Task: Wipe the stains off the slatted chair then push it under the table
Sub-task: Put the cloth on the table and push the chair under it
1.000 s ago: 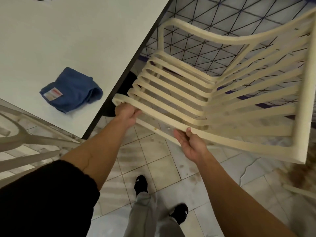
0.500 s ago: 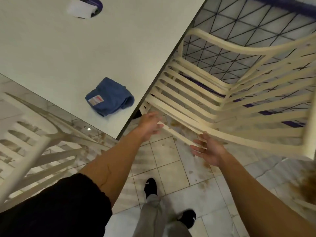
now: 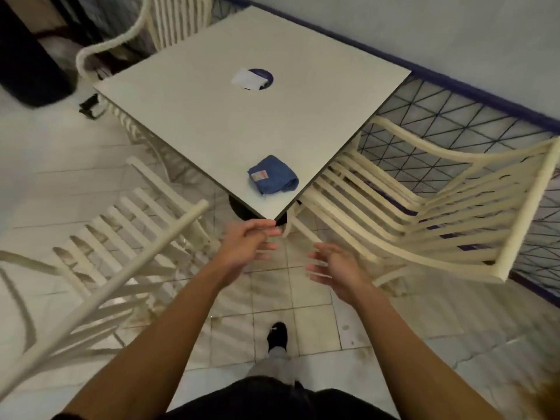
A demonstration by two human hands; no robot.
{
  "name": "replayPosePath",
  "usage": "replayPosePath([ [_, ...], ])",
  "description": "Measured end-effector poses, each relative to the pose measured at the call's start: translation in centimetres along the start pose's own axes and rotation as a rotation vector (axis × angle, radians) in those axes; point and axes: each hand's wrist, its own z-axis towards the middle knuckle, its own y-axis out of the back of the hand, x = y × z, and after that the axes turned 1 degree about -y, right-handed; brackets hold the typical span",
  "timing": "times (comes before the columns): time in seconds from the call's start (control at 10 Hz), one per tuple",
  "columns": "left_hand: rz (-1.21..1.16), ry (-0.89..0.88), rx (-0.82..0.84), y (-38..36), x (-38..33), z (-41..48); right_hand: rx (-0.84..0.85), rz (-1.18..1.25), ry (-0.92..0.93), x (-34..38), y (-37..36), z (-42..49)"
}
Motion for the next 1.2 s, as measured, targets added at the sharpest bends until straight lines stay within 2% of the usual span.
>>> replayPosePath([
  [0.2, -0.219, -0.004, -0.321, 6.4, 1.4, -8.6, 0.194, -0.176, 0.075, -0.1, -6.0, -4.9],
  [0.3, -0.428, 0.109, -0.516, 9.9, 3.4, -11.8, 0.268, -0.247, 0.041, -0.4, -9.5, -6.4],
  [0.5, -1.021, 0.314, -0.688, 17.1, 8.1, -17.7, 0.431, -0.359, -0.060, -0.5, -17.2, -9.1],
  [0.7, -1.336, 0.348, -0.799, 22.3, 10.4, -20.0, 0.466, -0.431, -0.101, -0.3, -24.0, -9.7],
  [0.9, -1.267, 0.344, -0.906, 26.4, 10.4, -20.1, 0.410, -0.236, -0.233, -1.7, -29.7, -9.1],
  [1.0, -1.168, 0.413, -0.919, 27.3, 10.6, -19.5, 0.351, -0.182, -0.248, -2.5, -31.4, -8.4],
  [1.1, -1.089, 0.410, -0.967, 27.3, 12.3, -18.1, 0.314, -0.155, -0.268, -2.7, -32.1, -7.9],
  [1.2, -0.990, 0.372, -0.897, 26.1, 11.7, -17.6, 0.273, -0.142, -0.274, -2.4, -32.2, -7.2],
])
